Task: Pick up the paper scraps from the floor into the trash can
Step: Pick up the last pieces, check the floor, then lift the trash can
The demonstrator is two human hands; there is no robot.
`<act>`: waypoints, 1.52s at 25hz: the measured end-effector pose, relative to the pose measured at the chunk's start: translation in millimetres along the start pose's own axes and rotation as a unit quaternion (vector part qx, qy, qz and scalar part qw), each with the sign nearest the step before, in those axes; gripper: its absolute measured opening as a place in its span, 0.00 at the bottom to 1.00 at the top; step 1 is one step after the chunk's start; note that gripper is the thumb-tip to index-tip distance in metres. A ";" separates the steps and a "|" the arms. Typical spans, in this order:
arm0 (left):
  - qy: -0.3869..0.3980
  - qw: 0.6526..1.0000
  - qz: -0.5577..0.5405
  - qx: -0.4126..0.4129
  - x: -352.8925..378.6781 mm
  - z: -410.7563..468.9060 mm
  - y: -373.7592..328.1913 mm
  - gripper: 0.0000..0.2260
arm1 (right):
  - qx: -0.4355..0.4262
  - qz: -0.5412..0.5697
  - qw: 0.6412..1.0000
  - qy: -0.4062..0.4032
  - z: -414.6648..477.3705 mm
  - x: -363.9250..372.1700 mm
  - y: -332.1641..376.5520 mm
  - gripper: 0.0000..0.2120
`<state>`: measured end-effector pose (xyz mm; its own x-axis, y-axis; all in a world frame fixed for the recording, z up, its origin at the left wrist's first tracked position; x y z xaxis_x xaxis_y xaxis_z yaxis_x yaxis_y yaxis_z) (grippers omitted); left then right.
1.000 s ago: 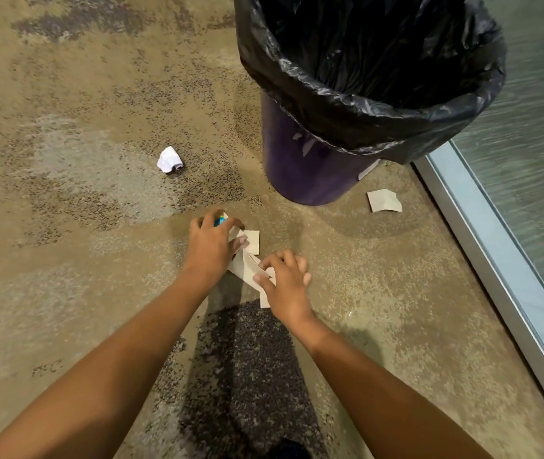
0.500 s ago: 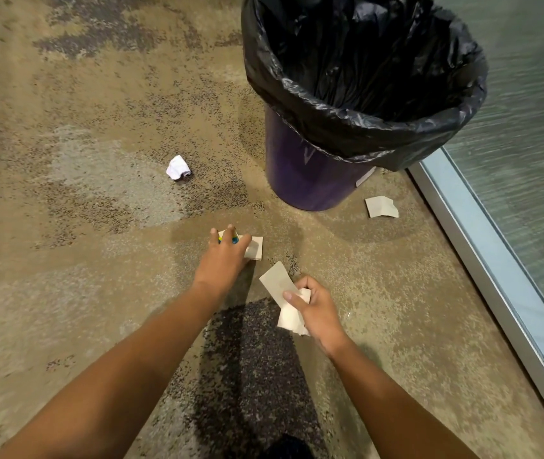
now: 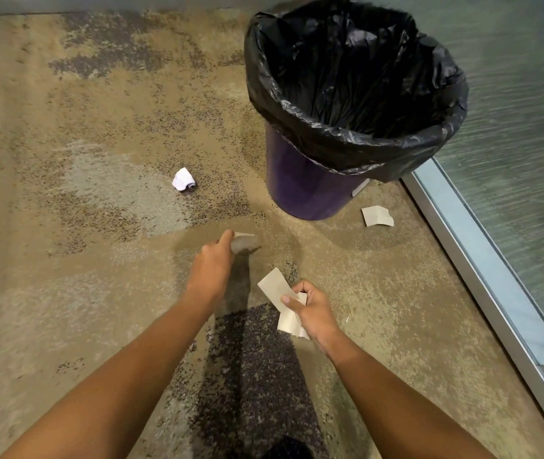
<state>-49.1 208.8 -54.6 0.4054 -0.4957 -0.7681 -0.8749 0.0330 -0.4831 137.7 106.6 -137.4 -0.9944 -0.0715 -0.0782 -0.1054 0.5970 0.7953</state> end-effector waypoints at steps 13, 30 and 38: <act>-0.068 0.947 -0.311 -0.043 -38.8 -94.2 -37.9 0.08 | -0.024 0.228 0.970 -0.085 -92.7 -27.3 95.8 0.08; 0.085 0.766 -0.626 0.114 -190.6 -23.9 -207.3 0.33 | -0.222 0.213 0.925 -0.223 -109.0 -122.0 339.4 0.06; -0.231 0.803 -0.547 0.050 -122.8 -33.6 -79.0 0.06 | -0.423 -0.185 0.778 -0.426 -147.7 -83.5 262.5 0.10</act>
<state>-38.6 237.9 92.1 0.9923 0.0986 0.0755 0.0874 -0.1226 -0.9886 194.6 151.2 166.7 -0.5815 0.6574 -0.4793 -0.7003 -0.1047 0.7061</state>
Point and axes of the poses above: each hand's wrist, its own z-axis towards the middle knuckle, its own x-axis out of the palm, y = z × x, the point moved 7 cm from there along z, towards the middle knuckle, and after that the axes turned 14 degrees about y, right-handed, at the moved point
